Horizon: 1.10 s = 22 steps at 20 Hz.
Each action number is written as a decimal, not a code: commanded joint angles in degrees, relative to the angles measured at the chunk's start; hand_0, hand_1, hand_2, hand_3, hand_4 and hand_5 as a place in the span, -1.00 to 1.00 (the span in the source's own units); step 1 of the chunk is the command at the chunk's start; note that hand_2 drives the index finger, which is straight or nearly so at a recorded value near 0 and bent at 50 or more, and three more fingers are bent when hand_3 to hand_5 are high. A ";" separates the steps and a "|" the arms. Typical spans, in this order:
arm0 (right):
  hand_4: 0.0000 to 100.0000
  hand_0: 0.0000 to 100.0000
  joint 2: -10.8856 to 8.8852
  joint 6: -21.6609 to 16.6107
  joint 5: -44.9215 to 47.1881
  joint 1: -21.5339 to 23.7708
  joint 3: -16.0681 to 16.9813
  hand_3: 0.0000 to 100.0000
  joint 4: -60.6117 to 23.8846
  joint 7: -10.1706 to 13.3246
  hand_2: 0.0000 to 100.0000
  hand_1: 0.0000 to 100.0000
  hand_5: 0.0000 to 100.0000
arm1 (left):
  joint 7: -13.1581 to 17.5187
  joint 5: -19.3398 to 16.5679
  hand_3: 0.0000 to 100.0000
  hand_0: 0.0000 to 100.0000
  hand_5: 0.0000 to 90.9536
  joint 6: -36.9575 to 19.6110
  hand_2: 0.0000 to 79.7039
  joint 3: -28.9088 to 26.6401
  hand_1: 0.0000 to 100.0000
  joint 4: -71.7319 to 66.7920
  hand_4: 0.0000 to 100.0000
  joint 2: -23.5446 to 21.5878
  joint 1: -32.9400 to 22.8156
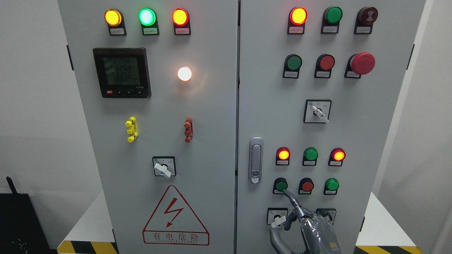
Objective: Press green start button
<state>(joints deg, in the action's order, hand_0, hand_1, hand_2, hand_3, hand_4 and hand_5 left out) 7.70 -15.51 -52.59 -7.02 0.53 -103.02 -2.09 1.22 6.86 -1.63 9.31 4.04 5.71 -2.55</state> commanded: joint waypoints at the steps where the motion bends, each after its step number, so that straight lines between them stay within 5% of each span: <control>1: 0.25 0.02 0.03 0.92 5.38 2.88 1.14 0.45 -4.20 -0.10 -1.00 -0.33 -0.04 | 0.01 0.00 -1.00 -0.76 -1.00 -0.04 -1.00 0.00 0.11 0.00 -1.00 0.00 0.00; 13: 0.17 0.28 -0.06 5.75 26.20 8.51 0.00 0.36 -9.39 -0.28 -1.00 -0.26 -0.20 | 0.01 0.00 -1.00 -0.76 -1.00 -0.04 -1.00 0.00 0.11 0.00 -1.00 0.00 0.00; 22: 0.01 0.17 -0.06 8.30 36.76 10.80 -1.41 0.20 -11.85 -0.28 -1.00 -0.28 -0.39 | 0.01 0.00 -1.00 -0.76 -1.00 -0.04 -1.00 0.00 0.11 0.00 -1.00 0.00 0.00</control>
<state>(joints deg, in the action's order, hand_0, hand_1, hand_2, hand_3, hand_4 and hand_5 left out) 7.67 -8.16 -22.91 1.75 0.07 -111.24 -2.33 1.22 6.86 -1.61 9.32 4.04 5.71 -2.55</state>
